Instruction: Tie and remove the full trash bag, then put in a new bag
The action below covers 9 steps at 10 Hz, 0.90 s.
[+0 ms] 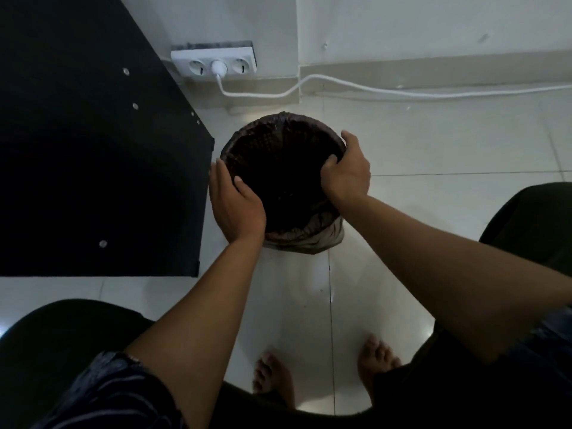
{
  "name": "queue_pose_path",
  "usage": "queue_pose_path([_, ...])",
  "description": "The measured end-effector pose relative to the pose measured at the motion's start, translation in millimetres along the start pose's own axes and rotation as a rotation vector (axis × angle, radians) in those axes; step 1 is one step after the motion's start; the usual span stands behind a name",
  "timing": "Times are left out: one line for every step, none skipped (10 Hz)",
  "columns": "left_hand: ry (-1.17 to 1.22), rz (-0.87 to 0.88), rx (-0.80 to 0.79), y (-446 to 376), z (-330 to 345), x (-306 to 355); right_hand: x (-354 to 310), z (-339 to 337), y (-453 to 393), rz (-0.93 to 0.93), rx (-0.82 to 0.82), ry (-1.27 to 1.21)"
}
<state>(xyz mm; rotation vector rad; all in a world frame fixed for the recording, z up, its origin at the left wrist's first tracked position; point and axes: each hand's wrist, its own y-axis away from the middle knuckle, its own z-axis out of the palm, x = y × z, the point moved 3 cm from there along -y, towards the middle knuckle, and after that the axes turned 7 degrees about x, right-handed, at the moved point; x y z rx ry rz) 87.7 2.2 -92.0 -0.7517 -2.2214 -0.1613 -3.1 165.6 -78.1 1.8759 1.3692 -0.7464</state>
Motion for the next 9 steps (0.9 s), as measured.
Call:
queue_pose_path([-0.020,0.013,0.008,1,1,-2,7,-1,-4,0.070,-0.066,0.010])
queue_pose_path([-0.020,0.001,0.005,0,1,-4,8,-6,1,0.114,-0.007,-0.043])
queue_pose_path([-0.027,-0.009,0.007,0,2,-5,10,-8,31,0.182,0.246,-0.167])
queue_pose_path([-0.042,0.003,0.014,0,5,-6,12,11,69,0.288,0.360,-0.347])
queue_pose_path([-0.051,0.007,0.020,1,5,-7,15,33,83,0.404,0.406,-0.479])
queue_pose_path([-0.053,0.009,0.019,2,7,-10,23,44,81,0.423,0.437,-0.488])
queue_pose_path([-0.058,0.018,0.009,2,5,-9,28,47,79,0.441,0.422,-0.453])
queue_pose_path([-0.059,0.040,-0.011,-2,0,-8,31,42,77,0.429,0.382,-0.466])
queue_pose_path([-0.130,0.073,-0.068,-8,-17,6,25,22,73,0.397,0.330,-0.310])
